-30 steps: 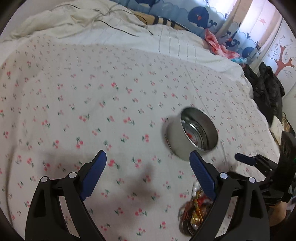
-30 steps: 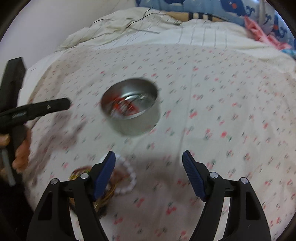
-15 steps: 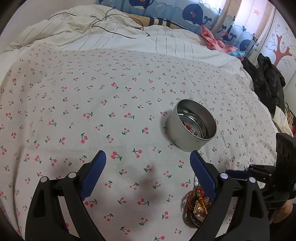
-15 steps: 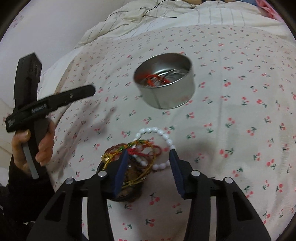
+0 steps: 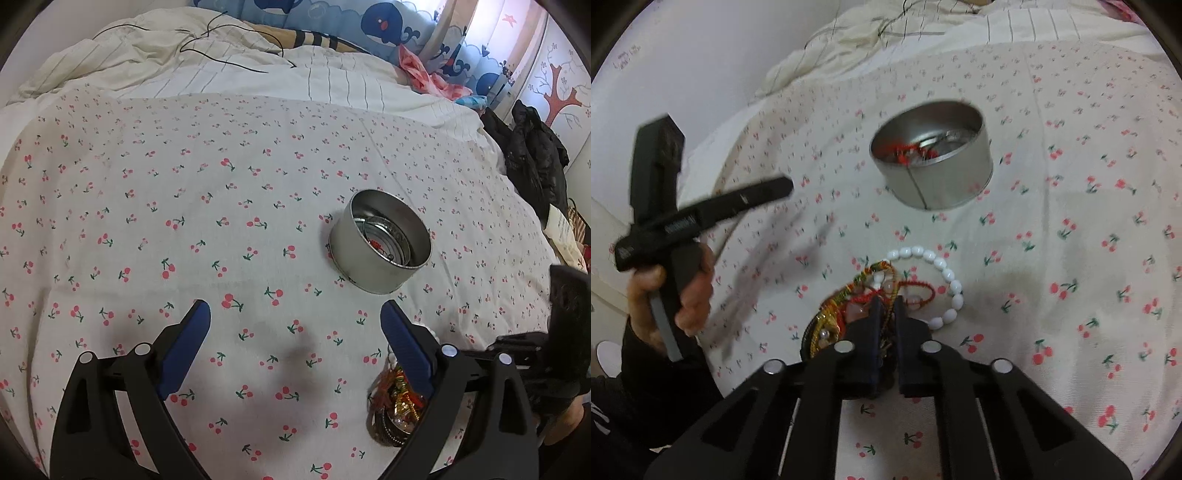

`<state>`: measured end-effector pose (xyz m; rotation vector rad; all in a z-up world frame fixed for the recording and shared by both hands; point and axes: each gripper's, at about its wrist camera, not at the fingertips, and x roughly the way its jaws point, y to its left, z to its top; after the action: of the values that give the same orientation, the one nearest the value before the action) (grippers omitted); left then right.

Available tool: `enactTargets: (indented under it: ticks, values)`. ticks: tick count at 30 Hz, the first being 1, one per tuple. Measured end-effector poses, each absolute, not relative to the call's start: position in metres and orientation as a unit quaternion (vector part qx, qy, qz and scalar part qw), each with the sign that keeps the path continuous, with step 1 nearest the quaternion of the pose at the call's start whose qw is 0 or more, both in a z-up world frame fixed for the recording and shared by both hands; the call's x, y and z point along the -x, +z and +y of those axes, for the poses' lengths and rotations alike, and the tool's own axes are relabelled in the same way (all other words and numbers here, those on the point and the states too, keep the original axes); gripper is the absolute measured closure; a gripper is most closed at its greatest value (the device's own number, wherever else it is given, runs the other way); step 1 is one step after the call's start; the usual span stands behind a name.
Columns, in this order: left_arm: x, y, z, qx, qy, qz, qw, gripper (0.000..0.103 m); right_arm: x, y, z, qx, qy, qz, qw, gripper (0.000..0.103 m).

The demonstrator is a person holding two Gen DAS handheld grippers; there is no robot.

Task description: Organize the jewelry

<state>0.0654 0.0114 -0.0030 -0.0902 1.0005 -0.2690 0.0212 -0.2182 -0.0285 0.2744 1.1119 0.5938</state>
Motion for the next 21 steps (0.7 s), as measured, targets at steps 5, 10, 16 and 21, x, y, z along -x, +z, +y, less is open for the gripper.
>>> enactTargets:
  ticks: [5, 10, 16, 21]
  values:
    - [-0.064, -0.008, 0.006, 0.032, -0.135, 0.486, 0.863, 0.014, -0.024, -0.021, -0.238, -0.146, 0.259, 0.507, 0.809, 0.098]
    - [-0.063, -0.013, -0.001, 0.018, -0.141, 0.493, 0.858, 0.014, -0.026, -0.025, -0.243, -0.140, 0.244, 0.516, 0.809, 0.098]
    - [-0.062, -0.015, -0.005, 0.010, -0.142, 0.495, 0.857, 0.014, -0.024, -0.043, -0.236, -0.157, 0.271, 0.554, 0.771, 0.047]
    - [-0.061, -0.013, -0.004, 0.010, -0.142, 0.493, 0.858, 0.014, -0.024, -0.047, -0.241, -0.208, 0.274, 0.550, 0.761, 0.052]
